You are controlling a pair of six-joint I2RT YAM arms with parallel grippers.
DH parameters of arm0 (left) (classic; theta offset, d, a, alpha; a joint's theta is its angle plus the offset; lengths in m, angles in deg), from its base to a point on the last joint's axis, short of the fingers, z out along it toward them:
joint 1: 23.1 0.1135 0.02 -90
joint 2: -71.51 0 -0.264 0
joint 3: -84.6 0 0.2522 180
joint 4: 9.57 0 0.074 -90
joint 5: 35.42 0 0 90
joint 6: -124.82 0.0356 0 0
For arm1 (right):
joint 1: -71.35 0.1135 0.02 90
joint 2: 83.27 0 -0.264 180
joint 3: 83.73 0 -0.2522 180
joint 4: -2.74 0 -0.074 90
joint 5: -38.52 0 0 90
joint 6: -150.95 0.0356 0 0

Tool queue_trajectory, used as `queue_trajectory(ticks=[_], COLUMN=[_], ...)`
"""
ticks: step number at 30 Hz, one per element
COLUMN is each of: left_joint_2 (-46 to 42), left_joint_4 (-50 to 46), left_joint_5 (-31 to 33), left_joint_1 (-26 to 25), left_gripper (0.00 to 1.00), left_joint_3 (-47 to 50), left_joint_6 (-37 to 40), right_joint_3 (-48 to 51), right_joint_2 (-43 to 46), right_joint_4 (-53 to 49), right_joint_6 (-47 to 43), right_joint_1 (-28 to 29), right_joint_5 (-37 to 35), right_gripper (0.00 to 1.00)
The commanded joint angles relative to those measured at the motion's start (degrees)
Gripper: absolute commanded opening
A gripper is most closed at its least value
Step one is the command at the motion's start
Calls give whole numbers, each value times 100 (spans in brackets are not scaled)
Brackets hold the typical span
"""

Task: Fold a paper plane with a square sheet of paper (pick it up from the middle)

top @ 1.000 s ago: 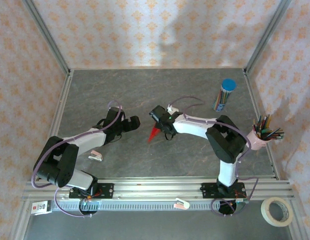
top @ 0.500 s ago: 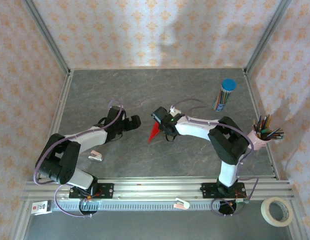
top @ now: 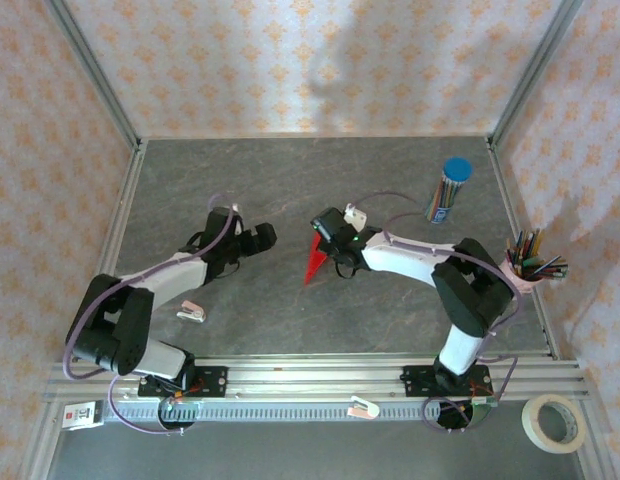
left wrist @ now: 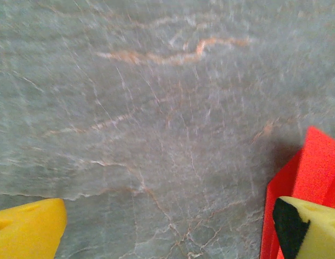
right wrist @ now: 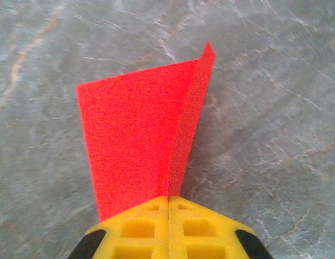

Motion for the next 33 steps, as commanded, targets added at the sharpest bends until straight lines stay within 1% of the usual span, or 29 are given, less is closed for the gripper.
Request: queue_trajectory(ticks=[1, 5, 8, 11, 17, 21, 26, 33], left_joint_2=[-461, -777, -841, -790, -617, -503, -335, -166], left_joint_4=[337, 596, 807, 896, 946, 1161, 1301, 1225], left_joint_5=[-409, -836, -1175, -1361, -1439, -1703, -1950, -1841], left_joint_1=[333, 741, 964, 1055, 1052, 1048, 985, 494], left_gripper=[99, 99, 99, 99, 99, 95, 93, 89], left_joint_3=[195, 417, 515, 525, 509, 635, 814, 881], left_joint_6=[-232, -458, -638, -726, -770, -827, -911, -911], right_joint_3=[-19, -60, 7, 203, 660, 888, 1249, 1546], right_joint_2=[386, 519, 493, 428, 59, -214, -286, -208], right_joint_4=[565, 1261, 1811, 2437, 3370, 3552, 3672, 3572], right_joint_6=[-627, -1216, -1421, -1433, -1110, -1020, -967, -999], right_joint_1=[-26, -26, -26, -34, -181, -313, -453, -553], right_joint_5=[209, 1095, 1766, 2342, 3023, 3198, 3126, 2870], right_gripper=[0, 0, 0, 0, 0, 0, 0, 0])
